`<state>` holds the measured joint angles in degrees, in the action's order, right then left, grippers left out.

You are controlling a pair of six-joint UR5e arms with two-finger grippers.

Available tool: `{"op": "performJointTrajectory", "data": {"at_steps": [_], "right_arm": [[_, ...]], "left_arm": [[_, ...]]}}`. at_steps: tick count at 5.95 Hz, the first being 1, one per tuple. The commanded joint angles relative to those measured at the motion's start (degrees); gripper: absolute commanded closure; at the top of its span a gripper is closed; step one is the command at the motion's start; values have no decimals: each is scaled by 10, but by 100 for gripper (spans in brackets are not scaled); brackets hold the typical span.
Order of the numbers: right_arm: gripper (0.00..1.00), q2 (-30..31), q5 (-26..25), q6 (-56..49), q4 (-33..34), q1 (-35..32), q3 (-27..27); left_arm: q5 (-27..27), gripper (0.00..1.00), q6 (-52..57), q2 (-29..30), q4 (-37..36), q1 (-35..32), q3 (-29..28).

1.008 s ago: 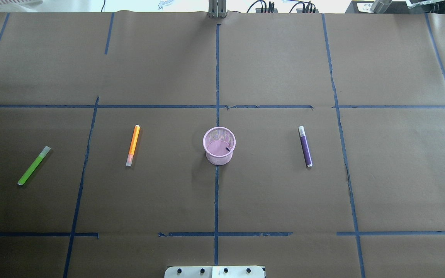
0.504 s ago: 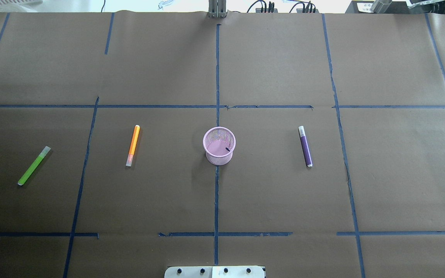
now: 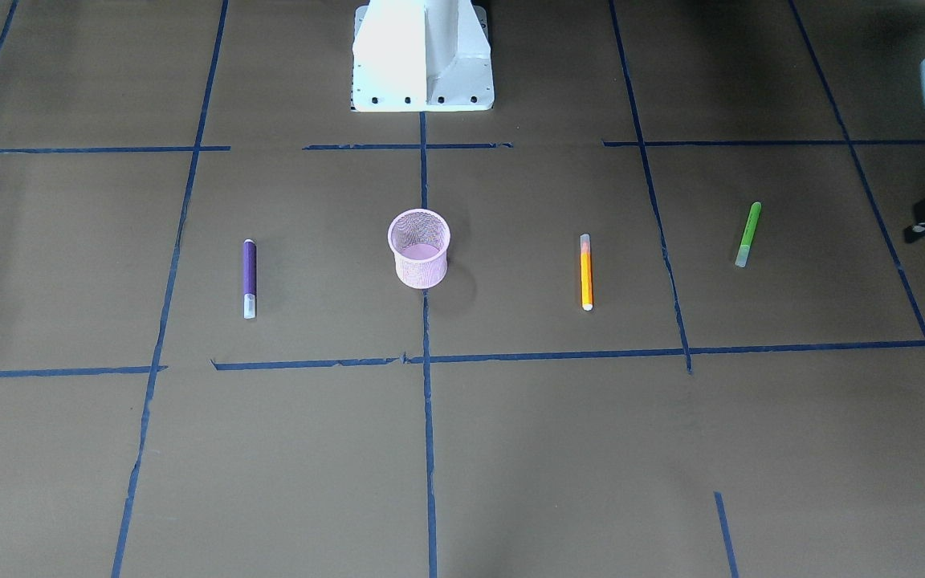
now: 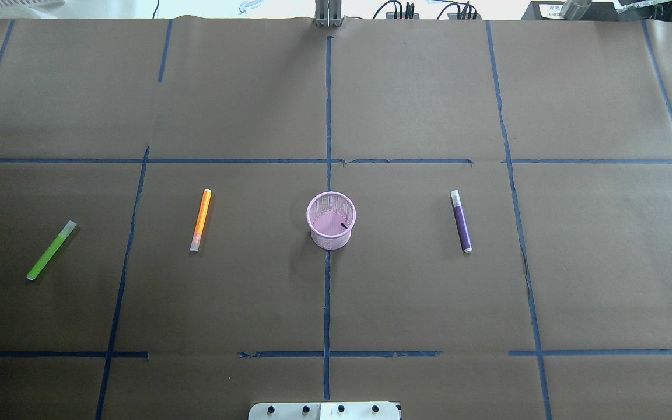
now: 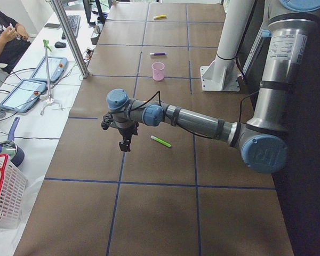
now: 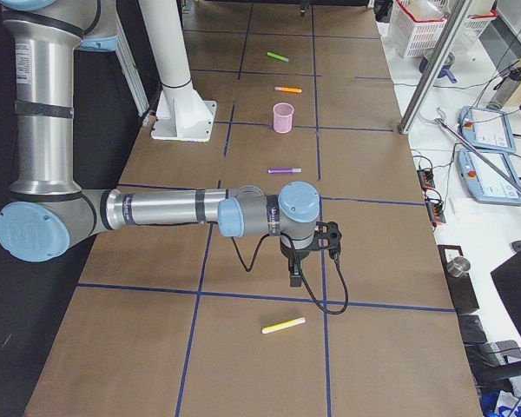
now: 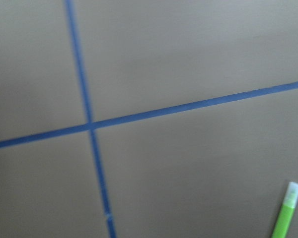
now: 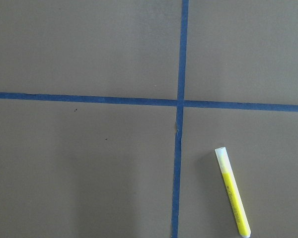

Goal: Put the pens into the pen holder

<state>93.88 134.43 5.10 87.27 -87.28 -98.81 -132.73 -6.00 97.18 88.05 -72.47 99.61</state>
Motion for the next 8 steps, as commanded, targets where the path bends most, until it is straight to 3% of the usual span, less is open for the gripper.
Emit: {"op": "performJointTrajectory", "data": {"at_steps": [1,3,5,7,8], "right_arm": [[0,-4,-1,0,0,0,1],[0,0,-6,-2,0,3,9],[0,0,-7,-4,-8,30,49],[0,-4,-7,1,-223,48,221],[0,3,-14,0,-262,48,251]], "left_arm": [[33,0,-39,4,5,80,52],[36,0,-38,-13,89,125,44],[66,0,-38,-24,109,153,31],[67,0,-42,-46,177,162,-4],[67,0,-51,-48,192,167,-12]]}}
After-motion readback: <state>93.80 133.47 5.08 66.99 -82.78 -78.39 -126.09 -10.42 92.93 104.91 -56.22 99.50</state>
